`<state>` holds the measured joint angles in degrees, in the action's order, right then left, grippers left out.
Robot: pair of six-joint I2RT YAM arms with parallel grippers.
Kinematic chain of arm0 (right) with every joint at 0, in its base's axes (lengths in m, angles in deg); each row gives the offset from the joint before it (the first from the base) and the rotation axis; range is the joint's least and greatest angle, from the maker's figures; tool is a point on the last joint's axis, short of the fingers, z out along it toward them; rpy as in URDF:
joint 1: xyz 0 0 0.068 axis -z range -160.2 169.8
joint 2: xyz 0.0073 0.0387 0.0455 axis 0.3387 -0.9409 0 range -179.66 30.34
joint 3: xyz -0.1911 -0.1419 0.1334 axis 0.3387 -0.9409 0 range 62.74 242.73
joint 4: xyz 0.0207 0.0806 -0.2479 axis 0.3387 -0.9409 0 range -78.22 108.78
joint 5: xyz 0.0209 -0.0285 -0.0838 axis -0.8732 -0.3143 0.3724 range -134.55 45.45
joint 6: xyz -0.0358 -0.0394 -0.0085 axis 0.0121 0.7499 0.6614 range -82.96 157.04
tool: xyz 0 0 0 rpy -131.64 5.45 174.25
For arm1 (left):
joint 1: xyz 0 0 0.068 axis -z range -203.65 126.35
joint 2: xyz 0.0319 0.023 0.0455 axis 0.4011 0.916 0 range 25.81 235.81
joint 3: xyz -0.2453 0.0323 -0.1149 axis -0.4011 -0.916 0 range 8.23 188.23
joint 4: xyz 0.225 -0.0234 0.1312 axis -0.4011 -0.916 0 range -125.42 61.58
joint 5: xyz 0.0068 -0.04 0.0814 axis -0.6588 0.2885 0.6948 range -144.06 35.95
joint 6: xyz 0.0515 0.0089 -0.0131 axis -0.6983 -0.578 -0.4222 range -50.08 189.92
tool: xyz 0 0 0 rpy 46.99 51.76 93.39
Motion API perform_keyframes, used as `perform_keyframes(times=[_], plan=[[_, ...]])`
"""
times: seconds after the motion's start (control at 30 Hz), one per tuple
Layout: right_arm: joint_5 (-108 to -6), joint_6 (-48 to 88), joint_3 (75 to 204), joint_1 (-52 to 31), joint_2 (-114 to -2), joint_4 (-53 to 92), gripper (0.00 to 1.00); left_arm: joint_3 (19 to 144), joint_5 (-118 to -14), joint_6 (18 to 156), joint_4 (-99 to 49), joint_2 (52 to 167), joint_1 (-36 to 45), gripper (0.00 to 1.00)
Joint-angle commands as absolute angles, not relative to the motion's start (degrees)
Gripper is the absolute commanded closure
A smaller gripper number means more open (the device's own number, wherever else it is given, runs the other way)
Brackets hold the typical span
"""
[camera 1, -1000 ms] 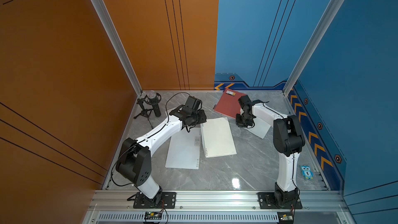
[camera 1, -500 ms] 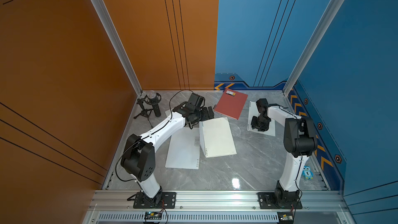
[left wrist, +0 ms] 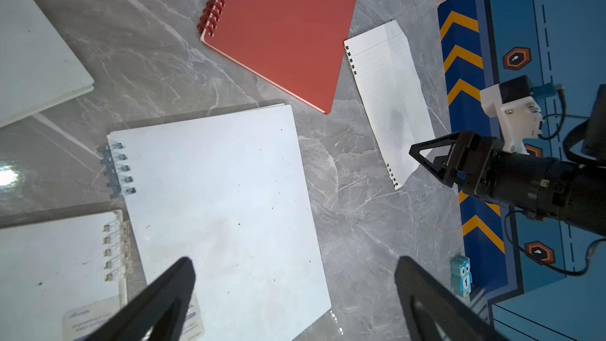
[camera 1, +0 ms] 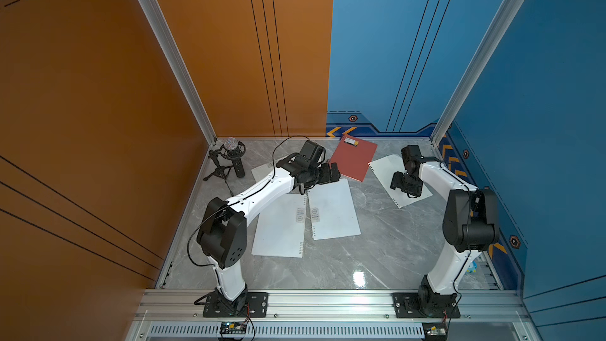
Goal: Tear off pages from different notebooks
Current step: Close the notebook at the center of the board.
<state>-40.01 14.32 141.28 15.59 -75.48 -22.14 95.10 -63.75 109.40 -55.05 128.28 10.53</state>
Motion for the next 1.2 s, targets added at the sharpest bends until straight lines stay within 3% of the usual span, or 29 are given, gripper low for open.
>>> perform_keyframes(times=[0.0, 0.2, 0.57, 0.8, 1.0, 1.17], plan=[[-36.34, 14.73, 143.27, 12.51, -78.51, -21.06, 0.28, 95.35, -64.79, 109.82, -55.93, 127.66, 9.96, 0.02], [-35.43, 15.13, 154.23, 14.44, -89.54, -22.79, 0.30, 87.83, -61.27, 109.47, -55.92, 123.43, 9.14, 0.02], [-32.97, 18.12, 183.19, 19.77, -111.43, -38.60, 0.34, 79.18, -57.31, 110.92, -55.92, 121.57, 10.94, 0.02], [-33.76, 21.58, 198.06, 24.63, -119.54, -41.87, 0.35, 77.33, -56.14, 111.19, -56.01, 122.13, 13.44, 0.02], [-35.55, 22.20, 201.96, 24.19, -114.08, -44.60, 0.32, 78.58, -56.87, 112.40, -56.04, 127.97, 17.37, 0.02], [-36.04, 20.39, 184.64, 18.01, -99.03, -39.59, 0.24, 78.40, -56.09, 113.77, -56.11, 130.04, 17.42, 0.02]])
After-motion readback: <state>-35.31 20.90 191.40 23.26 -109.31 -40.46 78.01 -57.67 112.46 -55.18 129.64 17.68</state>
